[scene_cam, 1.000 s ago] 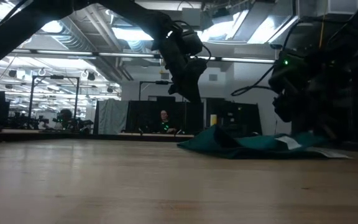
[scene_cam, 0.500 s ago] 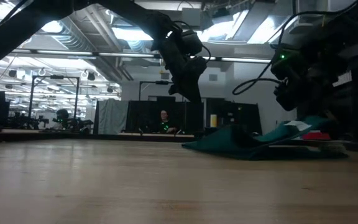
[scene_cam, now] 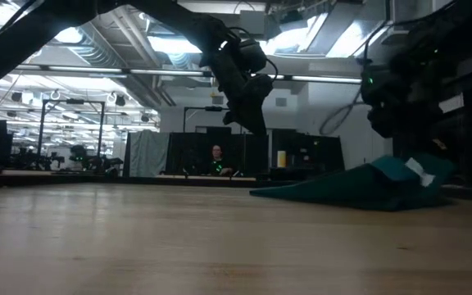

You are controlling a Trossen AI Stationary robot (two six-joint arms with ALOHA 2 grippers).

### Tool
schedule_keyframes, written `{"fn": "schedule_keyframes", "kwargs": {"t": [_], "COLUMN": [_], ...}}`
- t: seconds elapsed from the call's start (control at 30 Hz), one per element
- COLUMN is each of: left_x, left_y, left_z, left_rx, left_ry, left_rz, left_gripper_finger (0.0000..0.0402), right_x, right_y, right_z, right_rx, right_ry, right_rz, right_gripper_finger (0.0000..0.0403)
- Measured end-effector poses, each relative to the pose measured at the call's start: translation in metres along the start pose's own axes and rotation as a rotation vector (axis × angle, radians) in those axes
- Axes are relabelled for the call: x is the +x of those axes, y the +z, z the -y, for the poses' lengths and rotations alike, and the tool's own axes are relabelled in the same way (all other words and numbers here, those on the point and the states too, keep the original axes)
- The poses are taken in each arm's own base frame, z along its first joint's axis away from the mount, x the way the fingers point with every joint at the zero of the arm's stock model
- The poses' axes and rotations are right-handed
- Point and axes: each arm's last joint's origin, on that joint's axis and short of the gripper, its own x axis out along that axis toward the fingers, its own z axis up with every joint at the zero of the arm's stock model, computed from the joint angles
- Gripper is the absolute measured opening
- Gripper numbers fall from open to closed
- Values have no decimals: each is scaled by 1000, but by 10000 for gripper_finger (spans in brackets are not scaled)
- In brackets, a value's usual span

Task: Fold microfiber towels
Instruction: Fold the black towel on the table

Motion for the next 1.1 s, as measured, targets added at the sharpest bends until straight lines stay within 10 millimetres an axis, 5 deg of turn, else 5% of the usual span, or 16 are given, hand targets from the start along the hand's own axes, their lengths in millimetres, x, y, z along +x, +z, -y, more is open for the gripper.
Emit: {"fn": "schedule_keyframes", "kwargs": {"t": [0.47,0.63,0.87,1.1], "left_x": [0,1,4,44], "left_y": [2,2,10,2], "left_z": [0,4,14,21], "left_rx": [-12,-6,25,14], "left_ry": [0,-5,-58,-174], "left_rz": [16,21,95,28], "left_gripper_finger": [59,59,59,58], "right_x": [-7,-9,-9,-10], "right_y": [3,9,10,6], "right_z": [25,24,26,23], "right_rx": [-22,-30,-3,71], "right_ry": [-143,-52,-44,95], "right_rz": [33,63,67,-4], "right_gripper_finger": [0,8,99,180]}}
